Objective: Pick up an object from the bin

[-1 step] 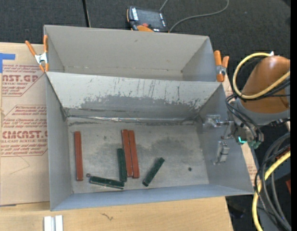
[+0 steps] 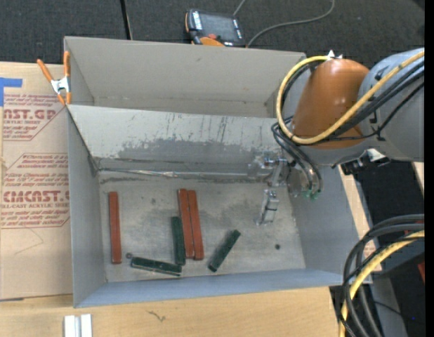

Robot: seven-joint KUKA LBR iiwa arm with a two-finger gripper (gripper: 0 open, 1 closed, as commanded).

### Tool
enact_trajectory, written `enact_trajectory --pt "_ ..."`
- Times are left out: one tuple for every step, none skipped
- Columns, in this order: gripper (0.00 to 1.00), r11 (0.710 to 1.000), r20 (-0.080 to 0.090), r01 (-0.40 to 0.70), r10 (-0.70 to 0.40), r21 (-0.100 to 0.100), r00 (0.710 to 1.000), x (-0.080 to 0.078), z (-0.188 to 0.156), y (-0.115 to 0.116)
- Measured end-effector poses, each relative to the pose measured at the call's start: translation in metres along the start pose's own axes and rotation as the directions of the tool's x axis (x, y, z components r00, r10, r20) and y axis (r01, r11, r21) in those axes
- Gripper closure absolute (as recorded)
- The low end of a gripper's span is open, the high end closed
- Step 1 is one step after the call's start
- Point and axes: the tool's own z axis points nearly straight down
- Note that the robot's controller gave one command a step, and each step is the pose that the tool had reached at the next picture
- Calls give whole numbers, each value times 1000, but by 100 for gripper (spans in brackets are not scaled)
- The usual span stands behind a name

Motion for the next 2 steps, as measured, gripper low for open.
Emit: enact_trajectory --pt "0 956 -11 294 -294 1 956 62 76 26" --pt "0 893 -1 449 -449 3 893 62 107 37"
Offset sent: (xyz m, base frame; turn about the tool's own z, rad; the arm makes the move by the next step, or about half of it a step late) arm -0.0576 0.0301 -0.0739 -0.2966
